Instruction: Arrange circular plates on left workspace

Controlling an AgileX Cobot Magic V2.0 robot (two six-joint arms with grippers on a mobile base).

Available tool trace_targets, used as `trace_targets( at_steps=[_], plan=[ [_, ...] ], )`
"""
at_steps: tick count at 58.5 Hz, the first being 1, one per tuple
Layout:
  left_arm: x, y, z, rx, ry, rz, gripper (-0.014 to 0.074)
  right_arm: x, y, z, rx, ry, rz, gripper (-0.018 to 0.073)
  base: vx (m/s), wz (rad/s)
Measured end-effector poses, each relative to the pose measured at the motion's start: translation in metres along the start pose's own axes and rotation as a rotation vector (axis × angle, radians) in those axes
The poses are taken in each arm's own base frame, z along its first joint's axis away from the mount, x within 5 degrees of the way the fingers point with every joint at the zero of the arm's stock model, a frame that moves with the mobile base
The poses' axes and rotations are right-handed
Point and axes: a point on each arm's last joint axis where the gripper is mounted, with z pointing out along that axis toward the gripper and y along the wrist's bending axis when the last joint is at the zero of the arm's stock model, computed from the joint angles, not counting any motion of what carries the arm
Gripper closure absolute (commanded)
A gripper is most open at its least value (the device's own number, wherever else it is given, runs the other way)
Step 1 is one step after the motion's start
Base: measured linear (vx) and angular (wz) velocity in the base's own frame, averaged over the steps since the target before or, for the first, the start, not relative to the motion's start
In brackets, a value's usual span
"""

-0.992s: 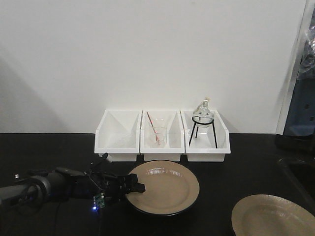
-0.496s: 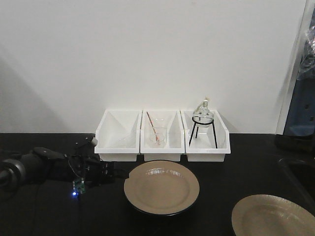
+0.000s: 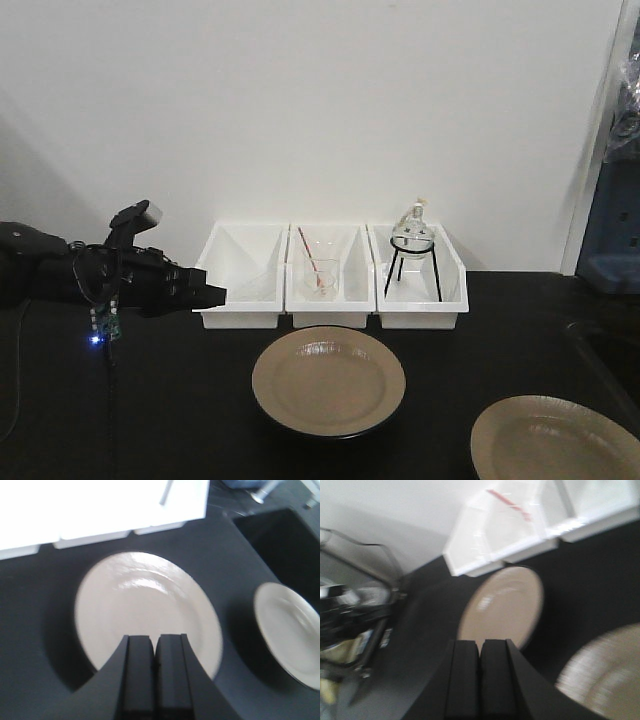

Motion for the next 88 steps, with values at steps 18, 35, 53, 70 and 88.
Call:
trace_targets(
  at_steps=[18,35,53,70,88],
  plan=[
    [0.011,-0.032,0.012,0.131,0.130,0.053,0.0597,0.003,-0.095,-0.041,0.338,-0.068,0.234,0.0545,0.00,0.01],
    [0.020,-0.064,0.041,0.043,0.195,0.161,0.0597,0.029,-0.151,-0.033,0.302,0.032,0.323,0.0281,0.00,0.00],
    [0.011,-0.069,0.003,-0.119,0.174,0.220,0.0597,0.037,-0.166,-0.024,0.294,0.068,0.318,0.0058,0.00,0.00],
    [0.038,-0.080,-0.027,-0.197,0.127,0.207,0.0597,0.051,-0.180,-0.001,0.267,0.135,0.345,0.0089,0.00,0.00],
    [0.056,-0.092,-0.050,-0.241,0.084,0.201,0.0597,0.062,-0.175,0.034,0.224,0.220,0.330,0.0148,0.00,0.00]
  ],
)
